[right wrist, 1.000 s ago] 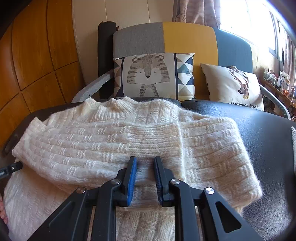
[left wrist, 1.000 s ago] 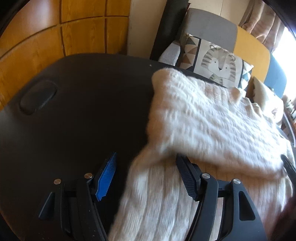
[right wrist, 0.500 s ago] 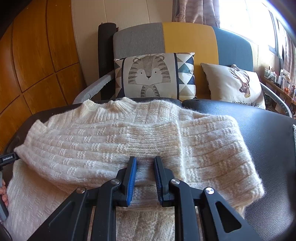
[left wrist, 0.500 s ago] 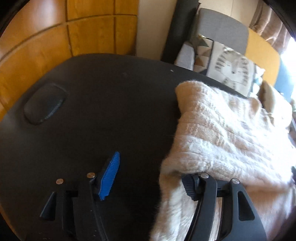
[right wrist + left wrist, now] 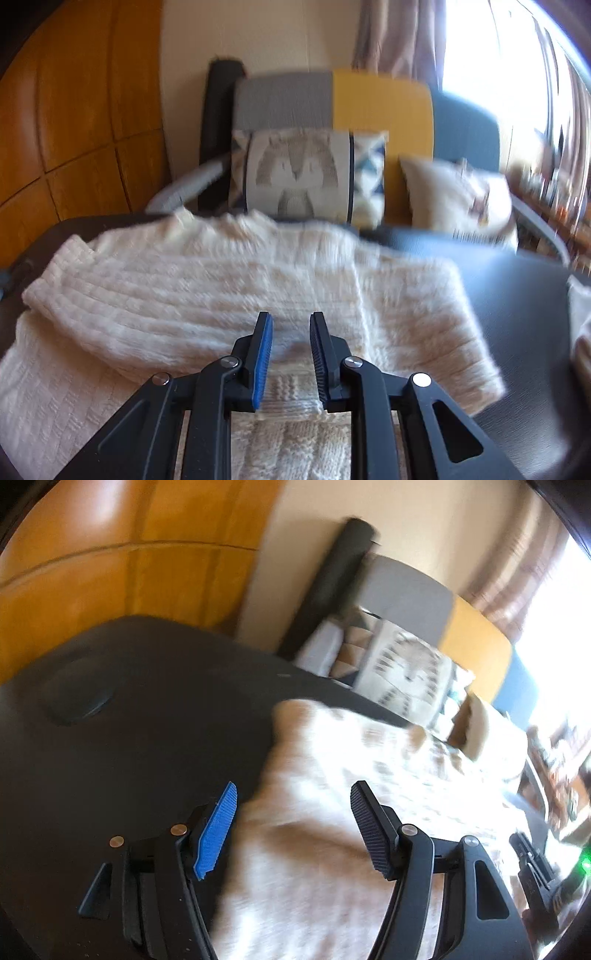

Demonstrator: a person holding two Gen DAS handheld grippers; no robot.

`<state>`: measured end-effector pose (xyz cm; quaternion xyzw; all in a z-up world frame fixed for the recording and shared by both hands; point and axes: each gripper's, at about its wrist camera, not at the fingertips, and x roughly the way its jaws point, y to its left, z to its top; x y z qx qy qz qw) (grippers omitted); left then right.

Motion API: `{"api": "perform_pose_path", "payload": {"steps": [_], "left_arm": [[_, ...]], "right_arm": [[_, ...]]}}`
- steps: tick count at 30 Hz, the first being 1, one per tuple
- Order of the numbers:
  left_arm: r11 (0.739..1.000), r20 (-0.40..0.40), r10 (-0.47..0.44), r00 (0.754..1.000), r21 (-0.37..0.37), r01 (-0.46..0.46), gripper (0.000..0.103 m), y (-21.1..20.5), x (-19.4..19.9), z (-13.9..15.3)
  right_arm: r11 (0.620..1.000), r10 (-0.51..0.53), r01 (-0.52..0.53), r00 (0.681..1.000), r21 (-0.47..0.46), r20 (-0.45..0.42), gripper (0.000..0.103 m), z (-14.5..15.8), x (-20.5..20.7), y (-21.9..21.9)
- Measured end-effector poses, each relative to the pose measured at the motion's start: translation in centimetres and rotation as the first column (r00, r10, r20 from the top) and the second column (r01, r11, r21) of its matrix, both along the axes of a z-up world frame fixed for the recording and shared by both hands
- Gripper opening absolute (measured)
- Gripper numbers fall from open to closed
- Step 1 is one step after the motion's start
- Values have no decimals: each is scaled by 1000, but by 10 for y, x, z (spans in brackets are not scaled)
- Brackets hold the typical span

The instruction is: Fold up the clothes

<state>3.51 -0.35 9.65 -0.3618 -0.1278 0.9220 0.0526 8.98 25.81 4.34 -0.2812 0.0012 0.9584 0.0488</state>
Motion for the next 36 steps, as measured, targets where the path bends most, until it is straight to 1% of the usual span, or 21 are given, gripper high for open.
{"api": "perform_pose_path", "payload": {"steps": [1, 2, 4, 6, 7, 8, 9, 10, 11, 12, 15, 17, 20, 22, 23, 25, 28, 30, 32, 35, 36], "left_arm": [[999, 1, -39, 999, -18, 39, 68, 16, -9, -2], [997, 3, -71, 997, -36, 71, 68, 30, -18, -5], [992, 15, -102, 995, -74, 103, 68, 48, -37, -12], [987, 51, -74, 996, -142, 81, 68, 56, -49, -24], [981, 89, -37, 995, -187, 53, 68, 53, -58, -34], [970, 134, 21, 991, -241, 12, 68, 43, -65, -49], [965, 157, 60, 986, -260, -18, 73, 31, -71, -61], [979, 158, 68, 985, -201, -36, 87, 19, -78, -67], [991, 146, 80, 986, -117, -63, 86, 4, -75, -70], [991, 141, 92, 986, -106, -77, 86, 1, -73, -71], [980, 133, 115, 984, -176, -91, 87, 9, -71, -71], [973, 117, 168, 979, -180, -145, 87, 2, -65, -71], [966, 117, 233, 965, -139, -217, 87, -24, -55, -71], [969, 118, 230, 966, -123, -216, 87, -29, -53, -73], [969, 119, 228, 966, -121, -214, 87, -28, -53, -73], [971, 130, 219, 967, -131, -202, 90, -26, -56, -73], [969, 165, 205, 965, -175, -176, 90, -28, -57, -63], [953, 91, 264, 960, -179, -245, 90, -31, -44, -45], [942, -19, 312, 950, -121, -312, 90, -30, -25, -27], [974, -9, 220, 976, -53, -220, 90, -11, -32, -24], [982, 8, 174, 985, -70, -173, 90, -1, -38, -27]], "right_arm": [[1000, 11, -11, 1000, 19, -23, 20, 3, 4, -4], [999, 22, -21, 1000, 28, -15, 19, 2, 3, -6], [999, 40, -41, 998, 33, 42, 11, -3, -8, -8], [999, 51, -53, 992, 8, 113, 11, -10, -20, -4], [998, 61, -60, 990, -12, 131, 11, -13, -23, -1], [998, 66, -62, 989, -33, 131, 11, -14, -23, 1], [997, 68, -62, 990, -50, 123, 11, -14, -21, 4], [996, 70, -63, 991, -68, 115, 11, -13, -20, 7], [994, 72, -63, 992, -85, 106, 11, -13, -19, 10], [994, 69, -61, 993, -93, 92, 11, -12, -17, 11], [994, 58, -60, 998, -90, -19, 12, -1, 1, 15], [992, 60, -65, 997, -104, -50, 12, 2, 5, 18], [985, 59, -56, 998, -164, 18, 12, -5, -8, 30], [972, 86, -62, 991, -228, 100, 13, -15, -22, 40], [963, 96, -63, 988, -262, 117, 13, -17, -27, 45], [954, 100, -65, 989, -294, 108, 12, -18, -27, 50], [960, 93, -61, 990, -274, 108, 12, -18, -27, 48], [967, 86, -56, 990, -249, 109, 12, -17, -27, 45], [972, 80, -53, 991, -231, 108, 12, -18, -28, 42], [971, 78, -52, 991, -233, 104, 12, -17, -26, 44], [970, 79, -52, 992, -236, 103, 12, -18, -25, 44]]}}
